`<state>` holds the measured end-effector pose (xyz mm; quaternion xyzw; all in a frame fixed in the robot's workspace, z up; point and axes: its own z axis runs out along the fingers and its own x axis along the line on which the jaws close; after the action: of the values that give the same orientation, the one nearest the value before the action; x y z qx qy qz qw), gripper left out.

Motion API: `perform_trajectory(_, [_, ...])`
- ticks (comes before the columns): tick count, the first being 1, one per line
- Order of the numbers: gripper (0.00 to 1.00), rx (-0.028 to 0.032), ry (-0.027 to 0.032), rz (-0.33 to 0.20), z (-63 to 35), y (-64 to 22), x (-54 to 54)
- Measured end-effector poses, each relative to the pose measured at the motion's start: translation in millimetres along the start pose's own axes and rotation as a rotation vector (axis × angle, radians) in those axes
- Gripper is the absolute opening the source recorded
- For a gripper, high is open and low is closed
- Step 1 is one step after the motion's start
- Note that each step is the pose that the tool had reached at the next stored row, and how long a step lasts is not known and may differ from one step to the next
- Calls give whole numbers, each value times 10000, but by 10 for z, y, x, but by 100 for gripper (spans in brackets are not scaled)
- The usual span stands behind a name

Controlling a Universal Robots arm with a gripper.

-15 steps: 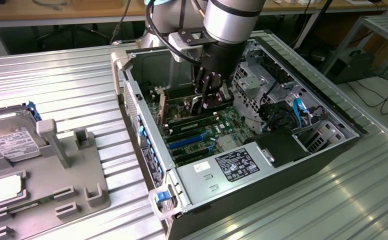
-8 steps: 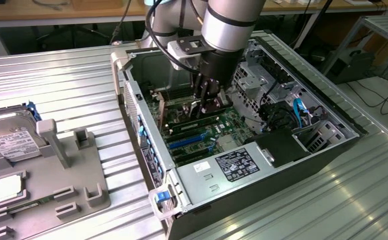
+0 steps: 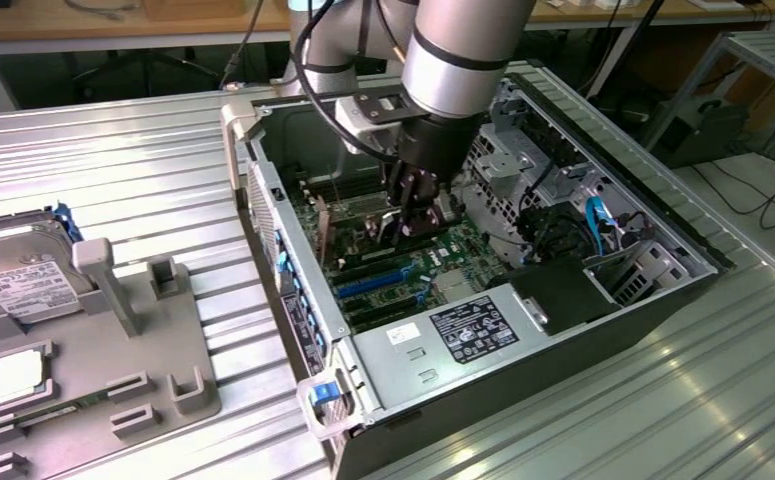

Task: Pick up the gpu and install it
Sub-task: 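Insert the gpu into the slot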

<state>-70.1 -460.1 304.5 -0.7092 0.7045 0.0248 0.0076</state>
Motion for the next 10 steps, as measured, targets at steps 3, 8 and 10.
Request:
perform_trajectory(3, [28,-1,2,0,43,9,2])
perform_trajectory(8, [28,-1,33,1,70,9,4])
perform_trajectory(10, [28,-1,56,2,75,10,0])
